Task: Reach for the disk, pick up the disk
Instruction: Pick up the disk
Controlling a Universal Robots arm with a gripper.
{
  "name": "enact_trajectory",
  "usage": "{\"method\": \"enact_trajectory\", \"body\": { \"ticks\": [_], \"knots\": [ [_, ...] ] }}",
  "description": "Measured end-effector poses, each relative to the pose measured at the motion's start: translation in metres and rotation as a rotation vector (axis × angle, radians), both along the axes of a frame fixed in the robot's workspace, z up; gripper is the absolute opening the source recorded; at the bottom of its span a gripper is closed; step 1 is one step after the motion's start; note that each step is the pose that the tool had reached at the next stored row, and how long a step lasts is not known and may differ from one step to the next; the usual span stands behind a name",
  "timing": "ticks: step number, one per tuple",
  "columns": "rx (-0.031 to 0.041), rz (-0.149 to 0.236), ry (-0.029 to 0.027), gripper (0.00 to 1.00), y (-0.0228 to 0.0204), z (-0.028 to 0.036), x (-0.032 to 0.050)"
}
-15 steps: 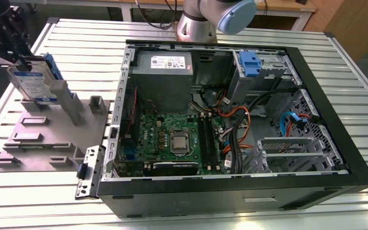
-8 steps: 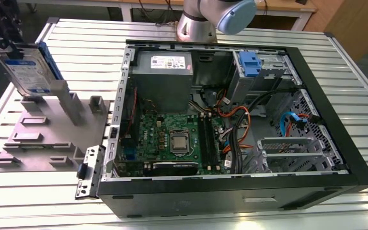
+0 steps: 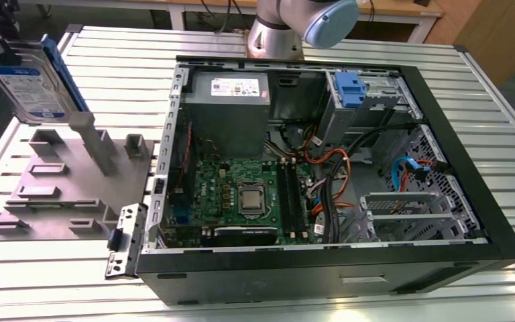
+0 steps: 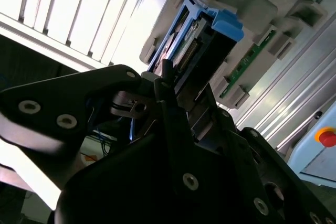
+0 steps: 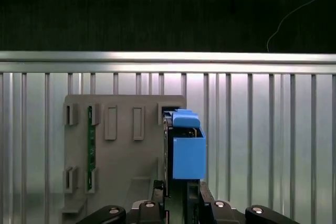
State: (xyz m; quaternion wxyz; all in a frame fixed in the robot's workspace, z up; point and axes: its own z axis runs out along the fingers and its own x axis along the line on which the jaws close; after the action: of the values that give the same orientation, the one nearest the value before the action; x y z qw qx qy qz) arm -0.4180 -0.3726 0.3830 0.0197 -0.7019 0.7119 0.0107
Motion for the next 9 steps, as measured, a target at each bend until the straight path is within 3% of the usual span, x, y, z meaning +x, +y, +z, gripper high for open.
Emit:
{"method": "enact_trajectory", "body": {
  "ticks": [9],
  "knots": [
    [0.0002,0.0,-0.0002,0.35,0.0,0.026,0.0]
  ]
}}
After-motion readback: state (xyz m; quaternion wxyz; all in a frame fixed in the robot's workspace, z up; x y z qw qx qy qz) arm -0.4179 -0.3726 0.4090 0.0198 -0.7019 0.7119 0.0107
